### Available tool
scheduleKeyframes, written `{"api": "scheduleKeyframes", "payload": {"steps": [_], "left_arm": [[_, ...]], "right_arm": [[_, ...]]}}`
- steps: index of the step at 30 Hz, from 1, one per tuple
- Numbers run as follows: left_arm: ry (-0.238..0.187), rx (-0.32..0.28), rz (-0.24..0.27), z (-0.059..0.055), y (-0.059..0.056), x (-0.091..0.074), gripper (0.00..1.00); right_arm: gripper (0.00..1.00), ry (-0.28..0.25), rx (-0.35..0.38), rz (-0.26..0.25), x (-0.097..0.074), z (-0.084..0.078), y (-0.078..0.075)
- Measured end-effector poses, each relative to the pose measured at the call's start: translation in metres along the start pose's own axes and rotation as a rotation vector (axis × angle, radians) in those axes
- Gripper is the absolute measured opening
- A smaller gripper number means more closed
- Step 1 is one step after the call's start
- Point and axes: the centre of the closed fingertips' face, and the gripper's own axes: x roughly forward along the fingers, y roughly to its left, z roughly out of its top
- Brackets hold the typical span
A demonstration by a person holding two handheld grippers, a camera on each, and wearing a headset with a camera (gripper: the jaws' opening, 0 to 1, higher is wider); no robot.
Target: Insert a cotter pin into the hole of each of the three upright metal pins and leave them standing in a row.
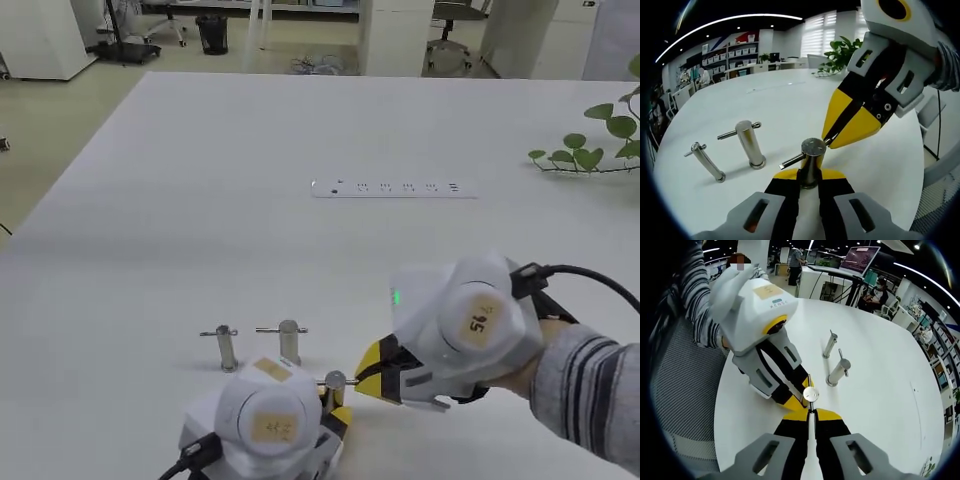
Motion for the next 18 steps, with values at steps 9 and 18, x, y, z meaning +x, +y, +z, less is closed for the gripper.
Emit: {"api": "scheduleKeyframes", "payload": {"steps": [9,18], "left_arm": [[0.000,0.002,0.009,0.0000,0.0003,0.0005,0.10],[0.009,-0.004,0.013,0.0000,0.0001,0.0005,0.10]], "right_arm": [[0.00,-0.009,0.012,-0.008,0.0029,0.0029,-0.0003],[0.00,-0.024,0.024,-0.016,0.0042,0.0030,-0.0005]]}}
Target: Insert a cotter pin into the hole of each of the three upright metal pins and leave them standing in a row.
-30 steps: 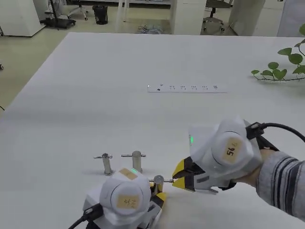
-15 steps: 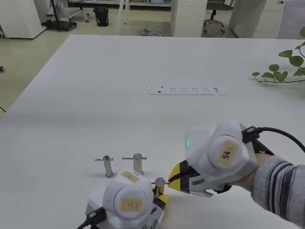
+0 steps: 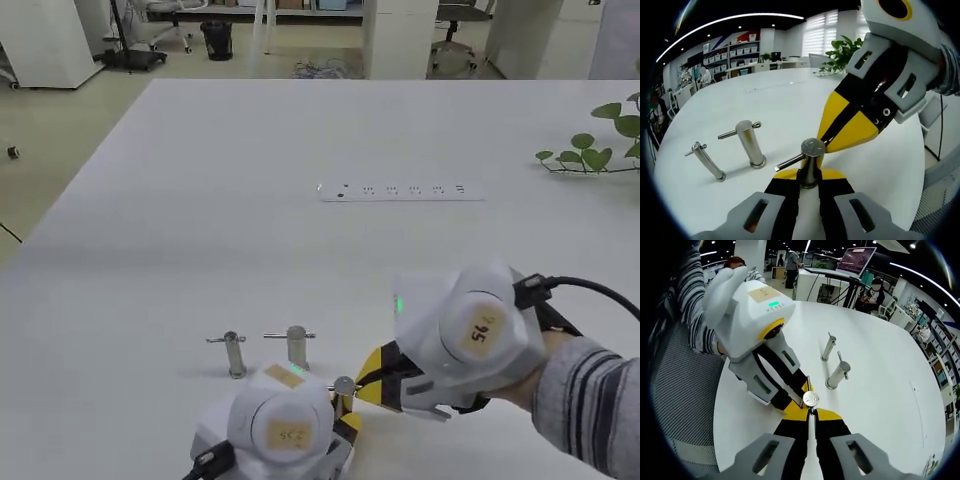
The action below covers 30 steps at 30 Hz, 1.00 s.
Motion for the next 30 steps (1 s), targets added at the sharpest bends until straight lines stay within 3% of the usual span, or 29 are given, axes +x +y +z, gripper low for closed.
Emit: {"api": "scheduleKeyframes", "payload": {"steps": [8,11,19,26,30], "left_arm": [[0.005,0.009,-0.002,0.000,0.000,0.000,0.12],[0.008,0.014,-0.017,-0.001,0.000,-0.002,0.22],[-0.001,0.043,-0.060,0.000,0.000,-0.021,0.44],[-0.040,0.026,-0.088,0.006,0.000,-0.044,0.59],[-0.045,0.013,-0.074,0.003,-0.001,-0.055,0.64]], "right_arm": [[0.02,-0.004,0.020,-0.010,0.000,-0.001,0.000],[0.07,-0.004,0.041,-0.027,0.000,-0.002,-0.003],[0.17,-0.115,0.309,-0.002,-0.007,0.008,-0.004],[0.24,-0.138,0.354,0.003,-0.006,0.014,-0.003],[0.26,-0.143,0.370,0.005,-0.002,0.017,0.000]]}}
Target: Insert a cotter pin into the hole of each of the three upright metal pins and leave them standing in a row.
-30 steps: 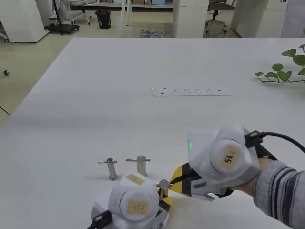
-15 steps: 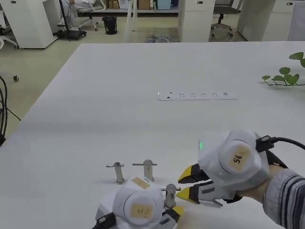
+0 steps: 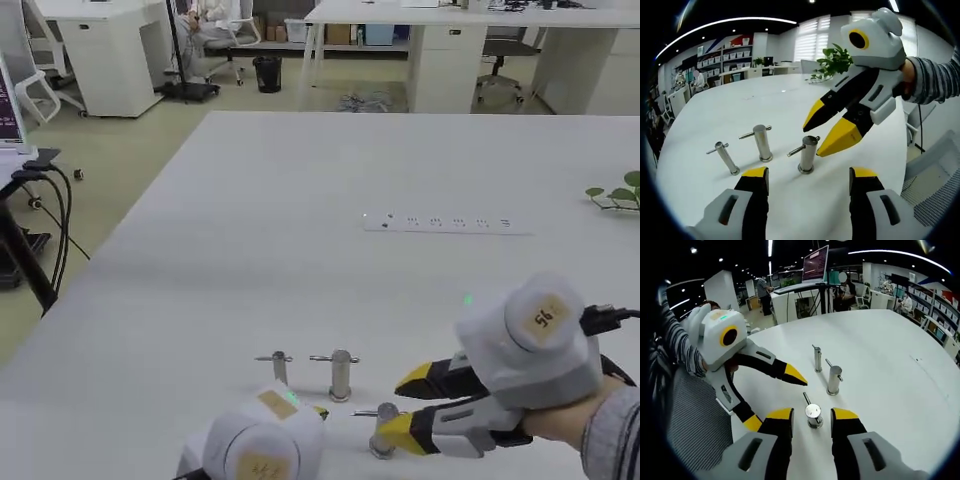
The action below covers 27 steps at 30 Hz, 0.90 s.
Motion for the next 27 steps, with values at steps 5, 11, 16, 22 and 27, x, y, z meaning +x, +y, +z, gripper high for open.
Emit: {"api": "scheduleKeyframes", "payload": {"steps": [5,11,16,22,27], "left_arm": [[-0.037,-0.011,0.029,0.004,-0.003,-0.010,0.69],[-0.032,-0.011,0.054,0.001,-0.003,-0.014,0.71],[-0.050,-0.012,0.083,0.007,0.002,-0.020,0.72],[-0.036,0.009,0.090,0.007,0.012,-0.017,0.76],[-0.044,0.042,0.069,0.011,0.012,-0.012,0.79]], "right_arm": [[0.30,0.004,0.005,0.013,0.002,-0.003,0.006],[0.31,0.020,-0.043,0.038,0.009,-0.010,0.015],[0.33,0.010,-0.043,0.058,0.013,-0.010,0.015],[0.32,0.001,-0.036,0.062,0.015,-0.009,0.015],[0.31,0.006,-0.043,0.048,0.012,-0.013,0.011]]}}
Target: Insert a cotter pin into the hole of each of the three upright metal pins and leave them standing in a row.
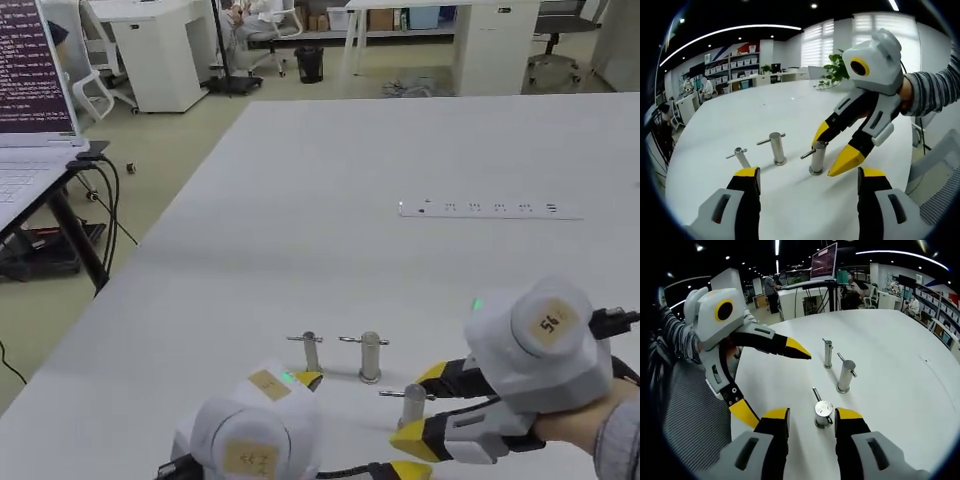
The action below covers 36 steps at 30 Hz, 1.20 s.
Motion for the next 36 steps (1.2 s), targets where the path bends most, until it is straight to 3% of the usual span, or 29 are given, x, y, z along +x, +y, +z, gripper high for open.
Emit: {"api": "scheduleKeyframes", "payload": {"steps": [9,13,17,24,32,36], "left_arm": [[0.018,0.008,-0.023,-0.004,-0.001,0.002,0.77],[0.012,0.009,-0.047,-0.003,-0.002,0.003,0.77],[0.003,0.003,-0.069,0.000,-0.003,0.007,0.76],[-0.006,-0.009,-0.079,0.000,-0.006,0.007,0.76],[-0.005,-0.017,-0.078,-0.002,0.000,0.005,0.77],[-0.016,-0.022,-0.076,-0.002,0.004,0.001,0.78]], "right_arm": [[0.25,-0.022,-0.015,-0.013,0.001,0.003,-0.007],[0.16,0.012,-0.061,-0.031,0.005,0.000,-0.008],[0.12,0.005,-0.057,-0.049,0.003,0.002,-0.014],[0.13,0.012,-0.102,-0.024,0.004,0.002,-0.015],[0.08,0.022,-0.165,0.014,0.007,0.004,-0.011],[0.08,0.031,-0.183,0.006,0.006,0.005,-0.017]]}}
